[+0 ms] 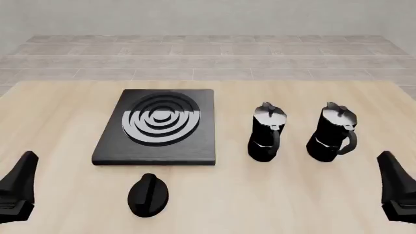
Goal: Put both moka pots on the stove.
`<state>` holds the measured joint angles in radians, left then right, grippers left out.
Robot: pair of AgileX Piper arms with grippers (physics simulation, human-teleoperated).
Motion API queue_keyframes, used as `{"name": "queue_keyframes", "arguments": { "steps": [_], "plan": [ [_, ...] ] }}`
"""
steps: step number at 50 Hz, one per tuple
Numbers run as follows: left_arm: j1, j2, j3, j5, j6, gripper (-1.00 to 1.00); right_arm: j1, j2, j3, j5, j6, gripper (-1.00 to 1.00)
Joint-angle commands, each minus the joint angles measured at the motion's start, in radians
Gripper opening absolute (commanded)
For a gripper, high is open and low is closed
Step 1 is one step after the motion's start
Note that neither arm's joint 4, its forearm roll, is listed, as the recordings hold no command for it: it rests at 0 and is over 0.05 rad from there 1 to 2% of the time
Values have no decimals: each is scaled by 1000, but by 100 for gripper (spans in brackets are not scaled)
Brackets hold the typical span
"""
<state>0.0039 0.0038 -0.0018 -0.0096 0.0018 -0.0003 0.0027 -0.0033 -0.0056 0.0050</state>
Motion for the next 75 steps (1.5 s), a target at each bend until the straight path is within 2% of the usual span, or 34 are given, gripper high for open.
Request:
{"name": "queue_keyframes", "arguments": {
  "steps": [1,15,17,18,26,27,29,31,35,36,38,43,44,46,48,50,54,56,60,66,69,73,75],
  "plan": [
    [-8,8,0,5,-9,100,1,6,1,5,-8,100],
    [-6,17,0,2,-6,100,21,10,-6,12,-27,100],
    [-5,16,0,2,-6,100,23,56,-12,-8,-29,100],
    [-5,17,0,2,-6,100,27,93,-12,-30,-60,100],
    [-1,15,-1,4,-13,100,36,276,-67,-71,-30,100],
    [-1,14,-1,4,-16,100,48,287,-77,-63,-11,100],
    [1,13,-1,5,-18,100,53,310,-99,-52,-34,100],
    [1,12,-1,6,-17,100,60,335,-120,-40,-19,100],
    [2,13,-2,6,-18,100,75,363,-154,-17,-25,100],
    [4,12,-1,6,-20,100,69,384,-170,-10,-50,100],
    [4,14,-1,4,-21,100,76,387,-183,3,-41,100],
    [5,14,-1,4,-22,100,86,413,-248,66,-52,100],
    [6,17,-1,1,-24,100,113,483,-280,82,-44,100],
    [5,18,-1,1,-24,100,125,483,-294,94,-34,100],
    [5,18,-1,2,-24,100,123,478,-322,121,-71,100],
    [5,18,-1,1,-24,100,144,517,-351,143,-56,100],
    [5,18,-1,2,-24,100,155,543,-384,174,-69,100],
    [7,16,-1,3,-26,100,178,602,-446,228,-72,100],
    [8,17,-1,2,-27,100,193,632,-498,270,-78,100],
    [8,22,0,-2,-29,100,214,687,-583,338,-53,100],
    [7,25,0,-4,-31,100,232,719,-621,369,-65,100],
    [7,28,-2,-4,-34,100,239,774,-672,405,-55,100],
    [8,26,-2,-2,-35,100,252,810,-697,424,-32,100]
  ]
}}
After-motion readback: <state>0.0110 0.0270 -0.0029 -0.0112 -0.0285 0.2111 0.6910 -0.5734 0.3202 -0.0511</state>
